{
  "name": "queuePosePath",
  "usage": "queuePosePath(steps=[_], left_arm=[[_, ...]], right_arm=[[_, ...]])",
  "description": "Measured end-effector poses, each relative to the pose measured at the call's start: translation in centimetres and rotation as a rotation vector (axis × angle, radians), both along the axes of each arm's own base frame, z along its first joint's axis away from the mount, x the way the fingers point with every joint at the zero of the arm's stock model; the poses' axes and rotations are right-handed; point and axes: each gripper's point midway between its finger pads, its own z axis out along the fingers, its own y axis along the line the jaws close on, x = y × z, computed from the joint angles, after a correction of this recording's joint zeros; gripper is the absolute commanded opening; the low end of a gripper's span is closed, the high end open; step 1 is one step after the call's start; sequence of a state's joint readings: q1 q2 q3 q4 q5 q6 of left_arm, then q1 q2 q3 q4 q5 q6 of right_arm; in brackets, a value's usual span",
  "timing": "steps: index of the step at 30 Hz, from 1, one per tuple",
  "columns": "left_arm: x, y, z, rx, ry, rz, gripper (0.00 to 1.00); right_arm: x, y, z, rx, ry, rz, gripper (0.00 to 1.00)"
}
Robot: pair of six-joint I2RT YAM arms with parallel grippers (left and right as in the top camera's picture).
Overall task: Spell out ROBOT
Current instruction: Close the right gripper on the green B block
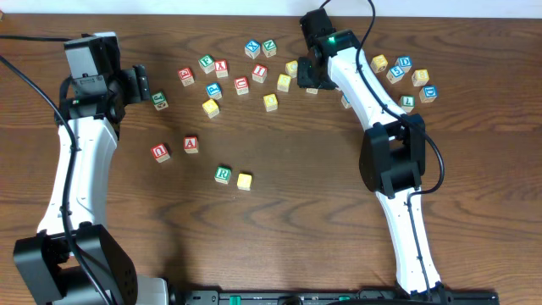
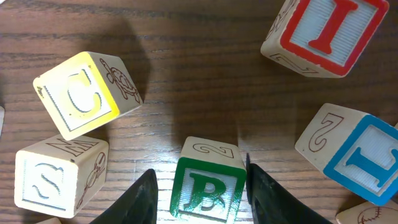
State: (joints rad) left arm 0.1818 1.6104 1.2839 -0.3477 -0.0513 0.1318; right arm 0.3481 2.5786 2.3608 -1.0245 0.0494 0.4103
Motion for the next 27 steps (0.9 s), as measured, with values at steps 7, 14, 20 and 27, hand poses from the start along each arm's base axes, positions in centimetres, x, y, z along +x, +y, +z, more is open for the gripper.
queuePosePath(steps=[7,14,20,27], left_arm=[[0.0,0.0,0.0,0.0,0.0,0.0,0.91],[0.0,0.0,0.0,0.0,0.0,0.0,0.91],[0.0,0.0,0.0,0.0,0.0,0.0,0.91],[0.0,0.0,0.0,0.0,0.0,0.0,0.91]], right_arm=[[0.01,0.0,0.0,0.0,-0.001,0.001,0.37],[0.0,-0.01,0.0,0.0,0.0,0.0,0.35],[0.01,0.0,0.0,0.0,0.0,0.001,0.29],[0.0,-0.01,0.0,0.0,0.0,0.0,0.18]])
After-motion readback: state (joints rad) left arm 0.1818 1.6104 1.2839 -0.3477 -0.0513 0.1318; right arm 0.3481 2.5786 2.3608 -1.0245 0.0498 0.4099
